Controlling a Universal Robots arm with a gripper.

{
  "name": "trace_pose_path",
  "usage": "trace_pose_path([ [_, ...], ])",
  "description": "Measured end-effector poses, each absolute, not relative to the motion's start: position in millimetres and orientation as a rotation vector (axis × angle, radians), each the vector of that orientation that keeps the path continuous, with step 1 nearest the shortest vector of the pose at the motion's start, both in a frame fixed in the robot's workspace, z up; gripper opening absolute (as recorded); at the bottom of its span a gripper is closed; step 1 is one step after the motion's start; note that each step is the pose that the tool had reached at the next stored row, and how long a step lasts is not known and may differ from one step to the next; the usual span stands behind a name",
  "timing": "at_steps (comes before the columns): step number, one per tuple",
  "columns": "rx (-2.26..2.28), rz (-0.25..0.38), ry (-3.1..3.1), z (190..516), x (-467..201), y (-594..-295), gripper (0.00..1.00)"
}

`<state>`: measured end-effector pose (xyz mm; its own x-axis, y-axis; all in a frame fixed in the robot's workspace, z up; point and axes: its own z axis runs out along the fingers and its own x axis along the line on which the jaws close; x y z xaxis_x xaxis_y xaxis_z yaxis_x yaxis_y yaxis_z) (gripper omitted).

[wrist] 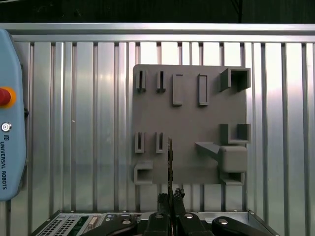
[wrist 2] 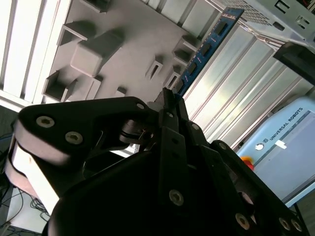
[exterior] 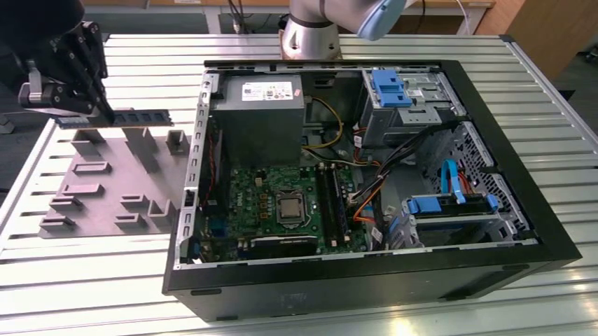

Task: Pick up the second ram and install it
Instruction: 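Pick up the second ram and move it above second insertion slot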

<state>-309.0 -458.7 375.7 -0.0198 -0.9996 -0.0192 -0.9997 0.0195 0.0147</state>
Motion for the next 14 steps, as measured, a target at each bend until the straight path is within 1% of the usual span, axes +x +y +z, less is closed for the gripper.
trace_pose_path([
  [14, -2.197, 0.038, 2.241, 376, -292, -459, 0.14],
])
